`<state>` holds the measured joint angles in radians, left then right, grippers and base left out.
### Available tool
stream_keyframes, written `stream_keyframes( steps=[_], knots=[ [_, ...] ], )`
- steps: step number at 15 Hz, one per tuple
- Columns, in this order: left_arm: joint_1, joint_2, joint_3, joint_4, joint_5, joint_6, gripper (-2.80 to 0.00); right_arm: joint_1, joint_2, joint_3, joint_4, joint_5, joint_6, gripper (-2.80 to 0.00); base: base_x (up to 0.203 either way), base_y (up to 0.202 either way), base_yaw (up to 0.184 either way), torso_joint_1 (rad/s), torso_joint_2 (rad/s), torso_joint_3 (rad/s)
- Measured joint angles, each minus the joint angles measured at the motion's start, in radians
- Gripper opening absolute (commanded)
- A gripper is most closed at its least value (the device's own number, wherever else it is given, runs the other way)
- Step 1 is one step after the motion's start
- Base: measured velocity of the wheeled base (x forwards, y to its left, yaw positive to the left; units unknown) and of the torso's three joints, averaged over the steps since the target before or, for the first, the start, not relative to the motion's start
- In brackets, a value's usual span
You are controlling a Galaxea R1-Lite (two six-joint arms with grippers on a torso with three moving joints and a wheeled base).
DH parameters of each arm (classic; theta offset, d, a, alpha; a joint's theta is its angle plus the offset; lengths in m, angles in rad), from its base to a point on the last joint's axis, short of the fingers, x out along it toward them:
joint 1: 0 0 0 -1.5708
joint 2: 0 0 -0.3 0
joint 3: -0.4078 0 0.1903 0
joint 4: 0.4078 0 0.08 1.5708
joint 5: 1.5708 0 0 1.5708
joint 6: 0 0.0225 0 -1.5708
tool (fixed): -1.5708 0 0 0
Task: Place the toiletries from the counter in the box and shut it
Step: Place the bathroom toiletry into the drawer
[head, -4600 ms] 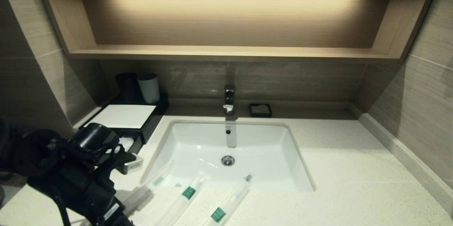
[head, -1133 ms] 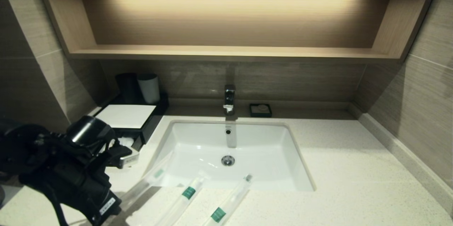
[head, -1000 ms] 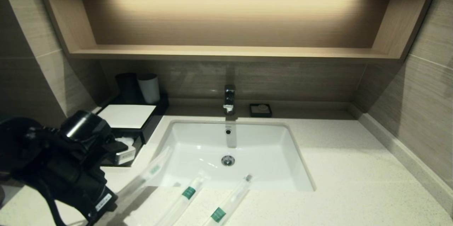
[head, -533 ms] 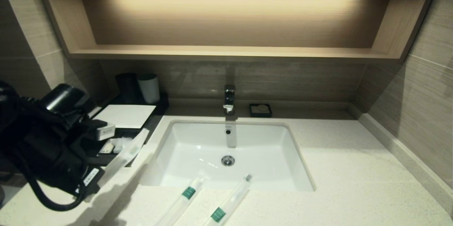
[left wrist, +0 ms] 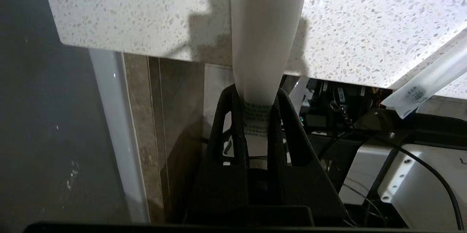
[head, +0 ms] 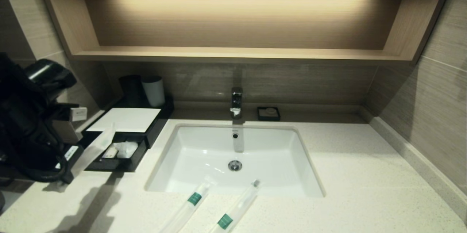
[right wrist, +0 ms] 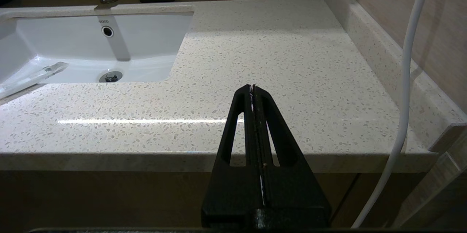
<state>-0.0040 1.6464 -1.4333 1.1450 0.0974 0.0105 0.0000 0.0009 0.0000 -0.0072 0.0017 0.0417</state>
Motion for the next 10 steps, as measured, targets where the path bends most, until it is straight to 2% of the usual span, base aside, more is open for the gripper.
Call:
stream_keyframes(
  steps=[4,7,10],
  knots=[
    [0.084,0.052,-0.089,0.090,0.000,-0.001,-2.80,0.000,0.000,0.000,0.000,0.000,0.000,-2.80,0.000,0.000,0.000,0.000,0.00,0.000],
    [0.116,0.085,-0.129,0.163,0.000,-0.003,-2.80,0.000,0.000,0.000,0.000,0.000,0.000,-2.80,0.000,0.000,0.000,0.000,0.00,0.000],
    [0.138,0.103,-0.139,0.168,0.000,-0.004,-2.80,0.000,0.000,0.000,0.000,0.000,-0.001,-2.80,0.000,0.000,0.000,0.000,0.00,0.000]
  ],
)
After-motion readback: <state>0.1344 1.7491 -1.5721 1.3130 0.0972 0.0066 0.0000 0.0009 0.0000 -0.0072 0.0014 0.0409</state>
